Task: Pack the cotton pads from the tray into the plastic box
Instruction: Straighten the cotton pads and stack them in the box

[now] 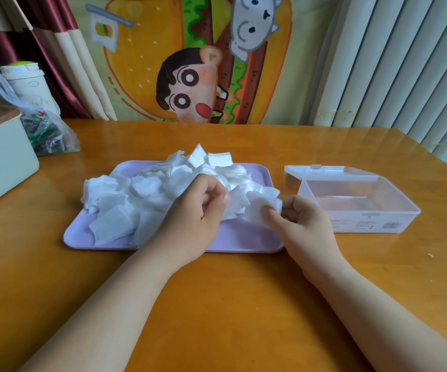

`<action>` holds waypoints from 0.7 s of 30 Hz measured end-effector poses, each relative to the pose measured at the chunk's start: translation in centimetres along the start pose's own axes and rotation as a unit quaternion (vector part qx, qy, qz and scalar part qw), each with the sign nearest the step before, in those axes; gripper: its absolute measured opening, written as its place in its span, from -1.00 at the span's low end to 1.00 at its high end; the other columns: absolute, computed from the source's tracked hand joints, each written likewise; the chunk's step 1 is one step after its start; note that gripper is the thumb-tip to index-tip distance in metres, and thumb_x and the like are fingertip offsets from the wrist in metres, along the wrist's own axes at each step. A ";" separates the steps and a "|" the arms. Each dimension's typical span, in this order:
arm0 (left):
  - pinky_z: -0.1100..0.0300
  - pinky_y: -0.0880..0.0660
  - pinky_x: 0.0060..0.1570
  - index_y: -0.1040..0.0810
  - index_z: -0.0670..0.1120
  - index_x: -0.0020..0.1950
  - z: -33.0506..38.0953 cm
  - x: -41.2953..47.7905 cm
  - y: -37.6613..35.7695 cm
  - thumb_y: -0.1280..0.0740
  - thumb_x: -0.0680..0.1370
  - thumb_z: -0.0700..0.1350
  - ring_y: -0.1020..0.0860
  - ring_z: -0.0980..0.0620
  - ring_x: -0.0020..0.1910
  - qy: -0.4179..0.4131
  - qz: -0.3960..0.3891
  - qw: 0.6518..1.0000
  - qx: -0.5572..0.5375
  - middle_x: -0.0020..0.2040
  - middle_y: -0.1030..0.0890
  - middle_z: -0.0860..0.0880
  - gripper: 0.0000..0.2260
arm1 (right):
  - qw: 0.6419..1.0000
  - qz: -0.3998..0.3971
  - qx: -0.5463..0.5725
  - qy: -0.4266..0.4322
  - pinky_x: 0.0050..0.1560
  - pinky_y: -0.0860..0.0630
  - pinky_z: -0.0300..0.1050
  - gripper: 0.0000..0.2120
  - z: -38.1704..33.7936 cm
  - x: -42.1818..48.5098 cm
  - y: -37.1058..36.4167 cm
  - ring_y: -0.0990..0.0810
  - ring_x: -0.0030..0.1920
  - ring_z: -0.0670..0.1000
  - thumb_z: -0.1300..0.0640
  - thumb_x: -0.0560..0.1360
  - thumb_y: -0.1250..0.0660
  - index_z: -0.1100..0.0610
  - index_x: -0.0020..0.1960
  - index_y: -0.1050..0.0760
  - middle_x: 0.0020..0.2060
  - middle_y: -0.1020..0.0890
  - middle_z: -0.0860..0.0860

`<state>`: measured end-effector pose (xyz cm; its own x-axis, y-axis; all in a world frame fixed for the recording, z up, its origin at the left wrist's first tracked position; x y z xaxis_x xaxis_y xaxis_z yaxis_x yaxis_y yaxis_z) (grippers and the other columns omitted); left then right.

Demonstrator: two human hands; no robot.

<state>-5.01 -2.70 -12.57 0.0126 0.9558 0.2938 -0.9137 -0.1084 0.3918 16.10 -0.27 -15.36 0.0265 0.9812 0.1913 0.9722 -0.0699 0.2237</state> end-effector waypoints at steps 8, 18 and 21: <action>0.14 -0.51 -0.10 -0.65 0.11 -0.06 -0.7 -0.1 -0.3 -0.51 0.56 -0.04 -0.51 0.07 -0.21 0.030 0.003 0.997 -0.077 -0.11 -0.65 0.00 -0.93 | 1.000 -0.013 0.011 -0.005 -0.08 -0.52 -0.04 -0.91 0.3 0.1 -0.3 -0.69 -0.18 0.04 0.11 0.55 -0.50 0.12 -0.08 -0.66 -0.18 -0.76 0.05; 0.19 -0.59 0.03 -0.60 0.10 0.30 -0.1 -0.5 -1.9 -0.56 0.47 -0.24 -0.66 0.03 0.02 0.079 -0.060 0.967 -0.236 0.09 -0.68 -0.09 -0.54 | 0.992 -0.074 0.091 -0.037 -0.05 -0.56 -0.15 -0.94 0.0 -0.3 -1.2 -0.73 -0.18 -0.06 0.18 0.55 -0.53 0.16 -0.05 -0.68 -0.20 -0.79 0.05; 0.15 -0.58 0.17 -0.63 0.08 0.28 0.0 -0.6 -2.0 -0.51 0.53 -0.28 -0.66 0.00 0.01 0.076 -0.053 0.971 -0.221 0.03 -0.74 -0.15 -0.60 | 0.988 -0.107 0.101 -0.042 0.00 -0.58 -0.13 -0.98 0.0 -0.5 -2.0 -0.76 -0.11 0.01 0.25 0.56 -0.51 0.19 -0.02 -0.68 -0.15 -0.80 0.10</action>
<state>-3.18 -3.06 -13.55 0.0862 0.9880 0.1281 -0.9961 0.0881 -0.0093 14.16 -0.64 -15.89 -0.1737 0.9817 0.0778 0.9840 0.1700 0.0527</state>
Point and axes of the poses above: each hand's wrist, its own x-axis towards the middle knuckle, its own y-axis out of the back of the hand, z = x × y, the point moved 9 cm from there along x, towards the middle knuckle
